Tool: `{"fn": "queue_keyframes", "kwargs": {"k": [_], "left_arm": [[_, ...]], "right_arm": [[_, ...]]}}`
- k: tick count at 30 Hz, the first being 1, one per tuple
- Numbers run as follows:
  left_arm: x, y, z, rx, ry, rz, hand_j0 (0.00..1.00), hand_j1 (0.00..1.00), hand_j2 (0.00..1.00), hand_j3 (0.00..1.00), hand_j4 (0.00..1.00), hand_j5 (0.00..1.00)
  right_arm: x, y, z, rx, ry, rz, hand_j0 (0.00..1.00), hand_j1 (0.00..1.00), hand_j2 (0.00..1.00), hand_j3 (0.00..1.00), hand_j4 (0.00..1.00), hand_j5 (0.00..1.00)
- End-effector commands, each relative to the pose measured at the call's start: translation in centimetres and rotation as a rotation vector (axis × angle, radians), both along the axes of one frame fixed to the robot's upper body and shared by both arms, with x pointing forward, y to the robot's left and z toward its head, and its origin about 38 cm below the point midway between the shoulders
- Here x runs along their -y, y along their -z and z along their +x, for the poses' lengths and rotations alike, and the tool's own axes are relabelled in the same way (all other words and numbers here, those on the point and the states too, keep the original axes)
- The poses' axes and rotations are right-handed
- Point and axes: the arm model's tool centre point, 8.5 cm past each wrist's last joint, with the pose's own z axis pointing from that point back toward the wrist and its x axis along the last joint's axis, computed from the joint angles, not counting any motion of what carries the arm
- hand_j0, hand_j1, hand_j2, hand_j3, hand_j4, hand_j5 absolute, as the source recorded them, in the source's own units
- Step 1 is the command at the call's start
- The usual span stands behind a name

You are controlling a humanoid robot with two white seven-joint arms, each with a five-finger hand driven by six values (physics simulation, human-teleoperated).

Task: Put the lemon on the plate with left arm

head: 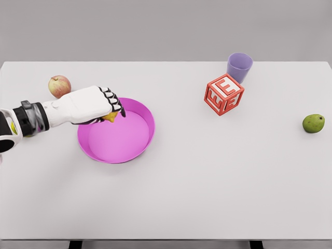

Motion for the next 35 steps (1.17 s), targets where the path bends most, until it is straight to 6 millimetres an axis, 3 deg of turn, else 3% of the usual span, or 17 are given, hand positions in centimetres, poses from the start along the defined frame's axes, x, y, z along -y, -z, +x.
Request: {"fn": "queue_keyframes", "kwargs": {"k": [1,16,19,24,30,35], "left_arm": [[0.0,-0.2,0.0,0.004,-0.001,-0.006,0.72,0.72,0.72,0.72,0.72,0.72],[-0.2,-0.4,-0.5,0.012,-0.004,-0.012,0.82,0.82,0.82,0.82,0.82,0.82],[-2.2,-1.8,-1.1,0.031,-0.036,-0.046,1.0,1.0,1.0,1.0,1.0,1.0],[-7.3,-3.7,-2.0,-0.047,-0.066,-0.079,1.0,1.0,1.0,1.0,1.0,1.0],[-9.3,-3.0,-1.5,-0.084,-0.121,-0.074,1.0,1.0,1.0,1.0,1.0,1.0],[-9.3,-2.6,-1.6,-0.093,-0.123,-0.074,1.0,1.0,1.0,1.0,1.0,1.0]], "right_arm": [[0.0,0.0,0.0,-0.001,0.0,0.001,1.0,1.0,1.0,1.0,1.0,1.0],[0.0,0.0,0.0,-0.001,0.0,0.001,1.0,1.0,1.0,1.0,1.0,1.0],[0.0,0.0,0.0,-0.001,0.0,0.001,1.0,1.0,1.0,1.0,1.0,1.0],[0.0,0.0,0.0,-0.001,0.0,0.001,1.0,1.0,1.0,1.0,1.0,1.0],[0.0,0.0,0.0,-0.001,0.0,0.001,1.0,1.0,1.0,1.0,1.0,1.0],[0.0,0.0,-0.1,-0.001,0.0,0.0,1.0,1.0,1.0,1.0,1.0,1.0]]}}
